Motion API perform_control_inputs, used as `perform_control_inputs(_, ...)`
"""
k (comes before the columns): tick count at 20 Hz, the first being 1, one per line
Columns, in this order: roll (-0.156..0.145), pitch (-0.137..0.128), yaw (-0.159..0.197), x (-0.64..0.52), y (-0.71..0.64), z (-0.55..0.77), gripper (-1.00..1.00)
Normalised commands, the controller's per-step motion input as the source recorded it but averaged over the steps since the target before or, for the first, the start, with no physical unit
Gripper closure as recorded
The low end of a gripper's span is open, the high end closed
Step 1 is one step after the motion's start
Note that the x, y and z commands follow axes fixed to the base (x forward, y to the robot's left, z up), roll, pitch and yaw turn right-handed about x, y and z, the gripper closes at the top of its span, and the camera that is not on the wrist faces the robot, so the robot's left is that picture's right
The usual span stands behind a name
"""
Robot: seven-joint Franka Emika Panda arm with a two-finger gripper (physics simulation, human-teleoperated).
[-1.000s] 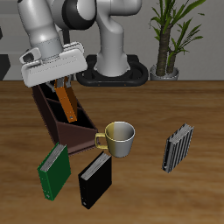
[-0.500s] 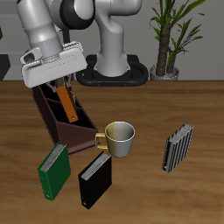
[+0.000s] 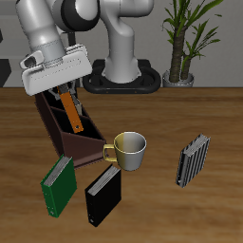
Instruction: Place the yellow book into the right desk caddy's front compartment and place the orange book into the right desk caddy's left compartment and place the black book into the right desk caddy's back compartment
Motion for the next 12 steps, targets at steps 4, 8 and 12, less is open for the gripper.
perform_control_inputs(4, -0.015, 0.011, 0.017, 0.05, -0.06, -0.11, 1.00)
perform_control_inputs(8, -0.005, 0.014, 0.033, 0.06, -0.06, -0.21, 1.00)
perform_control_inputs(12, -0.017, 0.048, -0.003, 0.08, -0.05, -0.32, 1.00)
